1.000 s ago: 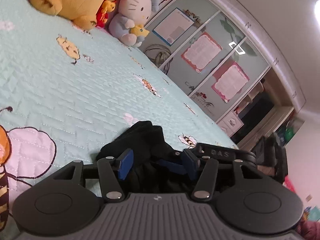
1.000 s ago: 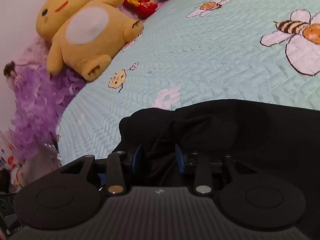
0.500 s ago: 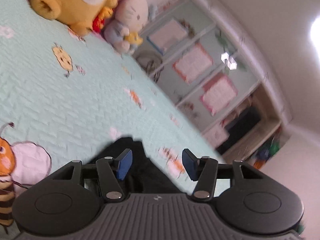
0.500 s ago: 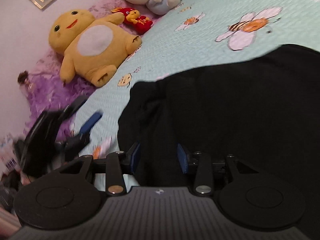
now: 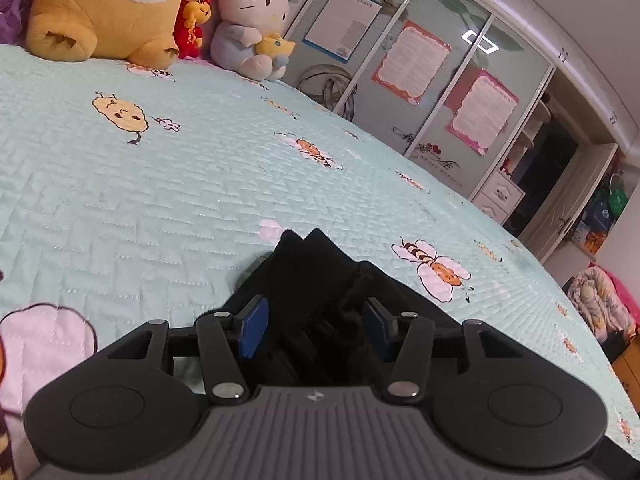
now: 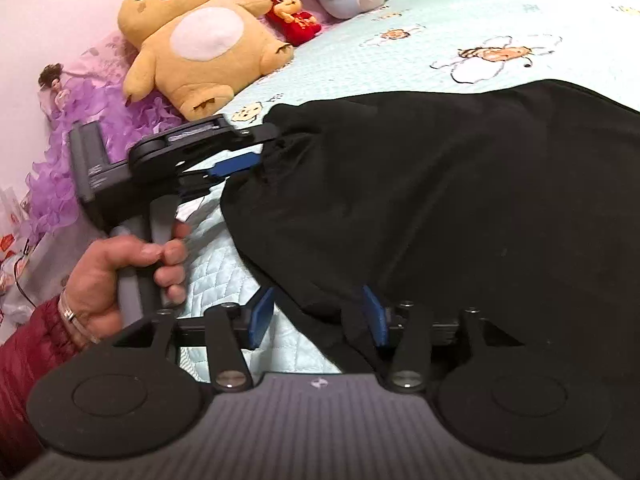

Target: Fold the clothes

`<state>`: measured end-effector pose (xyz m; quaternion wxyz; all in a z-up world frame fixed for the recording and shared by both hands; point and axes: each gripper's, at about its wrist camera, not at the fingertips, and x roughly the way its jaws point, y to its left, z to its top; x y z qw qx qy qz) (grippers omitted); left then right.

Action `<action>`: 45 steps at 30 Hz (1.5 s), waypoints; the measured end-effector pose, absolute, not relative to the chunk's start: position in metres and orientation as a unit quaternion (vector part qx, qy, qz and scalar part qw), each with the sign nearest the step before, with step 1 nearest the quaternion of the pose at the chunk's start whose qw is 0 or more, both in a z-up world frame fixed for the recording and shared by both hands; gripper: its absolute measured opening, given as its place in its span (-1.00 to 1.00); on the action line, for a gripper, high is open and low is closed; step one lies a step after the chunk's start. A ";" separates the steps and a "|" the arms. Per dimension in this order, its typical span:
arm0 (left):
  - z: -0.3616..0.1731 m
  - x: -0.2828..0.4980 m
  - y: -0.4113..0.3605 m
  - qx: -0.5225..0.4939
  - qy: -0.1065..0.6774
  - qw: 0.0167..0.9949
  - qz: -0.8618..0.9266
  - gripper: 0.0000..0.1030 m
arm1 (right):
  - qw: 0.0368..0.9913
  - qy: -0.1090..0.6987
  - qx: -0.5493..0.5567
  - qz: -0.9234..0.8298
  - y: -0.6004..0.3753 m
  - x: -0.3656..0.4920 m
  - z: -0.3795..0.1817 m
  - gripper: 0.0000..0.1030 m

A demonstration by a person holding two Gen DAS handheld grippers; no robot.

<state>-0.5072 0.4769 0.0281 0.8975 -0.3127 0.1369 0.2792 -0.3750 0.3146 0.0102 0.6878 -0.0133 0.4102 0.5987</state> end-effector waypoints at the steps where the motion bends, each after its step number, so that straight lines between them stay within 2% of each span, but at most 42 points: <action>1: 0.030 -0.509 0.479 -0.320 0.132 0.896 0.278 0.06 | 0.688 0.409 -0.013 0.600 0.315 -0.376 0.010 0.04; 4: 0.040 -0.524 0.468 -0.321 0.106 0.898 0.282 0.07 | 0.686 0.409 -0.006 0.602 0.314 -0.374 0.008 0.04; 7: 0.049 -0.545 0.447 -0.311 0.082 0.902 0.287 0.17 | 0.684 0.406 -0.004 0.606 0.314 -0.374 0.007 0.04; 11: 0.037 -0.559 0.434 -0.359 0.099 0.877 0.304 0.13 | 0.686 0.400 -0.013 0.608 0.315 -0.378 0.008 0.06; 16: 0.036 -0.555 0.440 -0.366 0.094 0.878 0.294 0.13 | 0.688 0.399 -0.016 0.606 0.317 -0.380 0.009 0.09; 21: 0.035 -0.547 0.445 -0.363 0.110 0.882 0.281 0.16 | 0.687 0.394 -0.026 0.610 0.321 -0.386 0.010 0.35; 23: 0.033 -0.542 0.446 -0.358 0.126 0.883 0.275 0.43 | 0.688 0.389 -0.040 0.611 0.323 -0.390 0.012 0.43; 25: 0.031 -0.540 0.448 -0.364 0.136 0.881 0.268 0.33 | 0.689 0.385 -0.053 0.612 0.326 -0.394 0.014 0.45; 27: 0.028 -0.537 0.449 -0.370 0.147 0.879 0.261 0.33 | 0.689 0.389 -0.054 0.609 0.326 -0.394 0.018 0.44; 35: 0.068 -0.557 0.408 -0.311 0.094 0.900 0.292 0.32 | 0.712 0.411 0.053 0.566 0.256 -0.371 0.036 0.44; 39: 0.065 -0.526 0.390 -0.303 0.140 0.915 0.227 0.37 | 0.722 0.440 0.147 0.512 0.194 -0.346 0.029 0.44; 41: 0.056 -0.510 0.388 -0.321 0.175 0.905 0.219 0.25 | 0.724 0.453 0.202 0.480 0.163 -0.332 0.020 0.44; 45: 0.066 -0.495 0.381 -0.304 0.167 0.913 0.214 0.25 | 0.727 0.450 0.281 0.436 0.119 -0.311 0.012 0.43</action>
